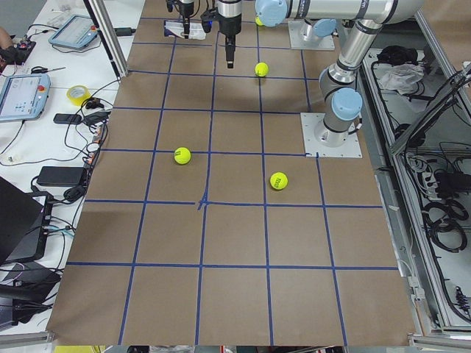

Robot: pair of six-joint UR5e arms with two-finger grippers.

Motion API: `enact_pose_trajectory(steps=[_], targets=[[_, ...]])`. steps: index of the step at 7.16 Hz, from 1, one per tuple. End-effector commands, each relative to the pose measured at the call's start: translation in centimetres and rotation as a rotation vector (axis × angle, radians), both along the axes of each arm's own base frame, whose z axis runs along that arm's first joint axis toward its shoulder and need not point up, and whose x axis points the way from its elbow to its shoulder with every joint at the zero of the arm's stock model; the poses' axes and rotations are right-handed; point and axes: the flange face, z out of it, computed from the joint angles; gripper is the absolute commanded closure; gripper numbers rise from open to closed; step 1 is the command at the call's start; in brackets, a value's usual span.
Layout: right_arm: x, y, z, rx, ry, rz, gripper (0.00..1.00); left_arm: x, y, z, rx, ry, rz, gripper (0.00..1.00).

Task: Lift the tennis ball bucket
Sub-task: 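Carry the can with the right gripper toward the table center, tilting it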

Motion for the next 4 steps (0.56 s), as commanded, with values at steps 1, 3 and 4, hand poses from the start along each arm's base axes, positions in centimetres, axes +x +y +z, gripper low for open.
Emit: enact_pose_trajectory(steps=[1, 3, 4], targets=[[6.7, 2.3, -0.2, 0.009, -0.014, -0.011, 0.27, 1.6, -0.3, 0.0, 0.001, -0.002, 0.023, 0.00], [10.5, 4.0, -1.0, 0.031, -0.003, 0.099, 0.28, 3.3, -0.5, 0.2, 0.003, -0.001, -0.029, 0.00], [12.4, 5.0, -1.5, 0.033, 0.010, 0.205, 0.30, 4.6, -0.6, 0.1, 0.012, 0.003, -0.028, 0.00]])
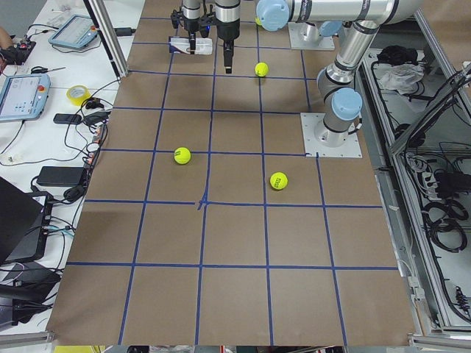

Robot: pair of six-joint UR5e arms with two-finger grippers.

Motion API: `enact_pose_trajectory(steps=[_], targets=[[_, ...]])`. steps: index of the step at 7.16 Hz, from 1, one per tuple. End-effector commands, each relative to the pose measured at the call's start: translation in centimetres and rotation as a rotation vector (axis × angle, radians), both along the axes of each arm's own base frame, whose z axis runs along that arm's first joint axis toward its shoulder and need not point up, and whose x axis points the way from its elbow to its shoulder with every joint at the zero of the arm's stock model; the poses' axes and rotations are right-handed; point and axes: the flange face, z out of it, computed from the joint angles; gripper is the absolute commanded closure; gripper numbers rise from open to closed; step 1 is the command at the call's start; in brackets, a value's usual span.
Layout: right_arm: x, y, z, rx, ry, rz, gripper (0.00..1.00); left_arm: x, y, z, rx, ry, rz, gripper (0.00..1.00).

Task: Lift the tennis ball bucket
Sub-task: 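Carry the can with the right gripper toward the table center, tilting it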

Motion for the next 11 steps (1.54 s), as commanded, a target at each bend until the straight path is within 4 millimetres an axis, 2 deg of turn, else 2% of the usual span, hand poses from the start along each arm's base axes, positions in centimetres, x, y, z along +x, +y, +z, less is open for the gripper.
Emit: enact_pose_trajectory(steps=[1, 3, 4, 6, 8, 11], targets=[[3.3, 1.9, -0.9, 0.010, 0.018, 0.180, 0.30, 2.1, -0.1, 0.0, 0.011, 0.004, 0.006, 0.00], [3.6, 2.1, -1.4, 0.006, 0.034, 0.388, 0.33, 3.6, -0.1, 0.2, 0.008, 0.001, 0.020, 0.00], [3.6, 2.1, -1.5, -0.004, 0.048, 0.529, 0.33, 4.0, -0.1, 0.2, 0.008, 0.001, 0.026, 0.00], [4.4, 2.2, -1.7, -0.029, 0.053, 0.703, 0.33, 4.3, -0.2, 0.3, -0.002, 0.000, 0.031, 0.00], [8.2, 3.9, -2.1, -0.072, 0.068, 0.836, 0.32, 8.8, -0.2, 0.3, 0.015, 0.017, 0.046, 0.00], [10.6, 5.1, -3.0, -0.076, 0.076, 0.962, 0.32, 8.9, 0.0, 0.3, 0.022, 0.042, 0.044, 0.00]])
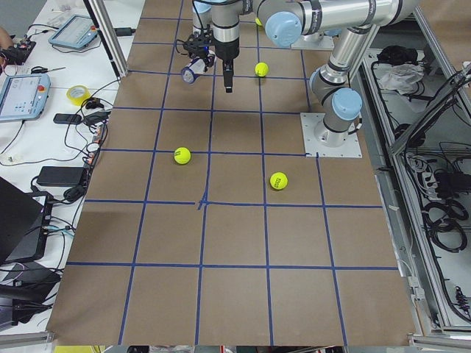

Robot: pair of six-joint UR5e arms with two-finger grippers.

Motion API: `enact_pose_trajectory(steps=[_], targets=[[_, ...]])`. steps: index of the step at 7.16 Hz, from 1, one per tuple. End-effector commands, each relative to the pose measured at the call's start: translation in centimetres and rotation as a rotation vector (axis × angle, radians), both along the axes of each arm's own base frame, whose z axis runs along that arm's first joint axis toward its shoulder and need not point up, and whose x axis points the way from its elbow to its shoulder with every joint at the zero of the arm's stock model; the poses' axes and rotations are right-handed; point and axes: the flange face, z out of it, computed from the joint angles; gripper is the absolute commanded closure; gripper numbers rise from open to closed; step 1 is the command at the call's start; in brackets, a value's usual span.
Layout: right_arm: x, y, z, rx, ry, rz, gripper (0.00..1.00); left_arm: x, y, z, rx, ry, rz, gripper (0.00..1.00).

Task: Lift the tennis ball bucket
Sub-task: 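Carry the can with the right gripper toward the table center, tilting it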

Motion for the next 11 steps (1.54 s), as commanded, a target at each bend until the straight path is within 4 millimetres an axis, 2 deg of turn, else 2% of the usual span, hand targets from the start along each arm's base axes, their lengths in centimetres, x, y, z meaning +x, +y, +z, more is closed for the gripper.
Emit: enact_pose_trajectory(steps=[1, 2, 3, 7, 8, 10, 11], targets=[[2.4, 0.7, -1.0, -0.022, -0.013, 0.111, 0.31, 0.2, 0.1, 0.0, 0.003, 0.019, 0.004, 0.00], [4.2, 1.8, -1.0, -0.025, -0.024, 0.148, 0.29, 0.3, 0.1, 0.0, 0.001, 0.020, 0.007, 0.00], [5.1, 2.7, -1.6, -0.023, -0.021, 0.197, 0.29, 0.4, 0.1, 0.0, 0.001, 0.020, 0.007, 0.00], [5.6, 3.2, -1.6, -0.035, -0.037, 0.302, 0.27, 0.4, 0.1, 0.0, 0.005, 0.018, 0.008, 0.00], [5.7, 3.1, -2.4, -0.044, -0.018, 0.370, 0.26, 0.3, 0.1, -0.1, 0.005, 0.023, 0.007, 0.00], [5.8, 3.2, -2.7, -0.043, -0.010, 0.399, 0.26, 0.4, 0.1, -0.1, 0.006, 0.022, 0.007, 0.00], [6.0, 3.2, -2.2, -0.050, -0.009, 0.401, 0.25, 0.4, 0.1, -0.2, 0.007, 0.022, 0.007, 0.00]])
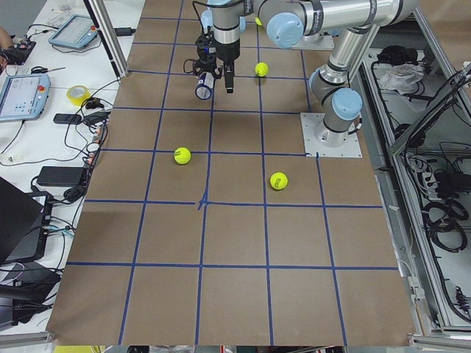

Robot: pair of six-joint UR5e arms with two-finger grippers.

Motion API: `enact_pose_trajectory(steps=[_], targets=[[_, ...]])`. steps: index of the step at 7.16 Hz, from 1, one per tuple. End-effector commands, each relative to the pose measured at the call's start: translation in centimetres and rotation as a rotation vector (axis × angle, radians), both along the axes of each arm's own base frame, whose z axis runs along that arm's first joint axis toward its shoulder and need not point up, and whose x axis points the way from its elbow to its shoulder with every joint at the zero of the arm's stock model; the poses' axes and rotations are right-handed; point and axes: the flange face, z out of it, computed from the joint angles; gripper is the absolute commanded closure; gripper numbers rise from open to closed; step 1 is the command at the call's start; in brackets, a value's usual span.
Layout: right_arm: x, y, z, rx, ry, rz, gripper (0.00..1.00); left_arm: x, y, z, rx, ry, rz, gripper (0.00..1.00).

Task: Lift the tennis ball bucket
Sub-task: 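Lay the can on its side on the table with the right gripper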

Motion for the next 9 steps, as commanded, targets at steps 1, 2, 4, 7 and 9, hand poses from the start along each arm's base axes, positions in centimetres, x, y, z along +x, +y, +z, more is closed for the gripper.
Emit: enact_pose_trajectory(steps=[1, 2, 4, 7, 9], targets=[[0.3, 0.3, -0.2, 0.000, 0.008, 0.016, 0.22, -0.1, 0.0, -0.1, 0.003, 0.001, -0.002, 0.00], [0.8, 0.6, 0.0, -0.005, -0.011, 0.022, 0.17, 0.0, 0.0, -0.1, 0.003, 0.000, 0.000, 0.00], [1.0, 1.3, -1.1, 0.018, -0.003, 0.031, 0.00, 0.0, 0.1, -0.2, 0.006, 0.001, 0.000, 0.00], [0.8, 1.6, -1.4, 0.024, 0.002, 0.031, 0.00, -0.1, 0.1, -0.4, 0.009, 0.002, -0.002, 0.00], [0.9, 1.3, -0.7, 0.019, -0.005, 0.029, 0.00, -0.1, 0.2, -0.3, 0.011, 0.002, -0.002, 0.00]])
